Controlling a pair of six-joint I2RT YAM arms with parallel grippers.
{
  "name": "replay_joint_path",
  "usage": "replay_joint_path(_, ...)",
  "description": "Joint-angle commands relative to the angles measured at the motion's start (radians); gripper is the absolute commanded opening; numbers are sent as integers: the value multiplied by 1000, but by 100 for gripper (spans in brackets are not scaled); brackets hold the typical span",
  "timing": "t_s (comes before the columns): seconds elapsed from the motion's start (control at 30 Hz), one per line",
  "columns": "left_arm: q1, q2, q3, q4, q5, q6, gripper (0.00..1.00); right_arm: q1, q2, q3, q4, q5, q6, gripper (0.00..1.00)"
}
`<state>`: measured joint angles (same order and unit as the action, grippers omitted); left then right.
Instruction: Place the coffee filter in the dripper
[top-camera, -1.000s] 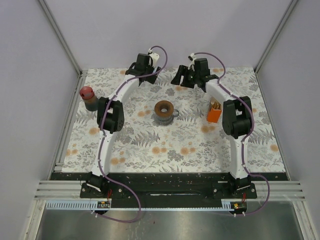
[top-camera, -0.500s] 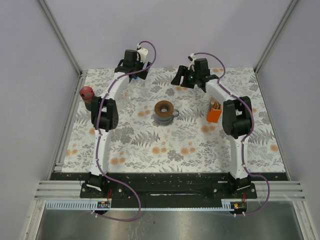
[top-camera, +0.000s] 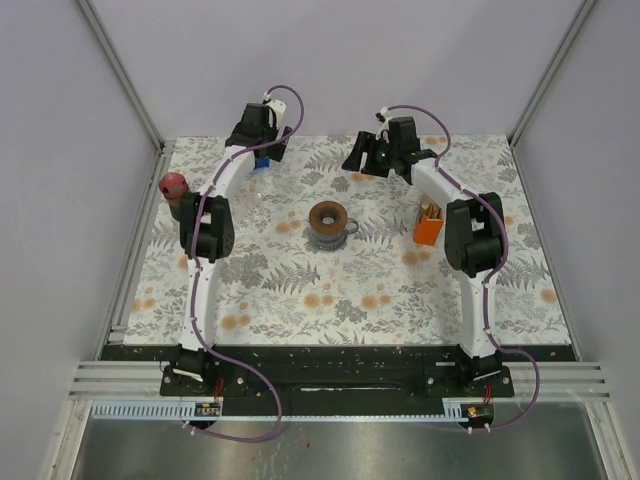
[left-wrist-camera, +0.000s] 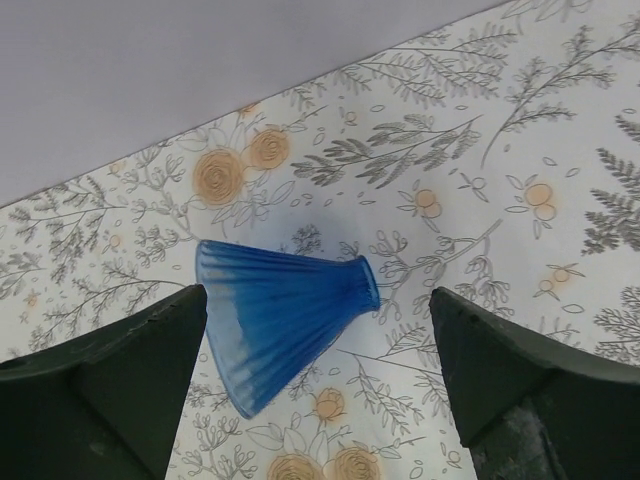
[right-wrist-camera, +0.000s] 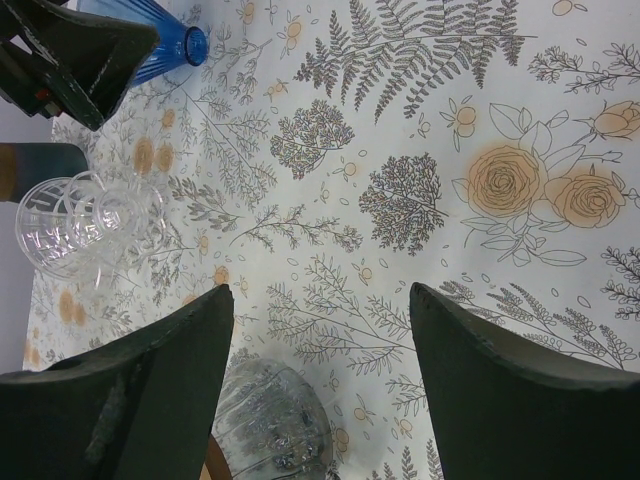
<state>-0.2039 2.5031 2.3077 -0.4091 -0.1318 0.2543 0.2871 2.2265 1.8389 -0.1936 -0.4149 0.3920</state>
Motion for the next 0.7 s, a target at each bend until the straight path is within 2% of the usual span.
replay_joint_path(0.0, 12, -29, -1, 35, -101, -16, 97, -3, -21, 26, 11, -30, -19, 78)
replay_joint_path(0.2, 20, -44, -40, 20, -100, -21, 97, -3, -24, 31, 6, -32, -25, 78)
replay_joint_path(0.33, 27, -64, -71, -51, -39, -78, 96, -3, -24, 33, 6, -35, -28, 78)
replay_joint_path(0.53, 29, -84, -90, -122, 33, -136, 84, -3, -22, 40, 2, -36, -30, 78)
replay_joint_path(0.67, 27, -98, -90, -160, 87, -135, 86, -3, -30, 43, -1, -35, -33, 78)
